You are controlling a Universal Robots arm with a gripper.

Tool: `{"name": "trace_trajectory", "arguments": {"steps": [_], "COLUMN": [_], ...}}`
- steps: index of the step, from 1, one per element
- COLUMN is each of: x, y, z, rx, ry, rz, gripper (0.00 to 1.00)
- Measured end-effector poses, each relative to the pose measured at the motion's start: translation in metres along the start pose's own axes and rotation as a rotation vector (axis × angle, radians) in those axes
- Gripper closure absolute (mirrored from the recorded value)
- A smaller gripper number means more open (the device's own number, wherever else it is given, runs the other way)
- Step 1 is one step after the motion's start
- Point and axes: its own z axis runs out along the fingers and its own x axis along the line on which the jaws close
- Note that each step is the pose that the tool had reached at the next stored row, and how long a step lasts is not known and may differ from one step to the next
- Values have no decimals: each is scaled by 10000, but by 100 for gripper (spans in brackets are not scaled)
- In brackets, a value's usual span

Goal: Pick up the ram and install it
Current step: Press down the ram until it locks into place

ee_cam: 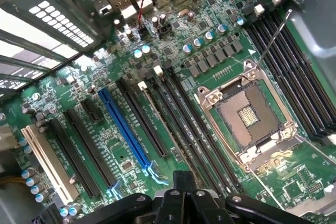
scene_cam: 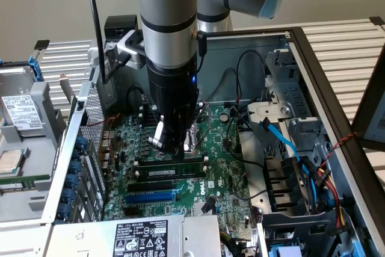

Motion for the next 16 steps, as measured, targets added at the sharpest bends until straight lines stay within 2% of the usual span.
{"name": "trace_trajectory", "arguments": {"steps": [16], "x": [0], "y": [0], "z": [24], "rx": [37], "ry": [-36], "rz": [2657], "gripper": [89]}}
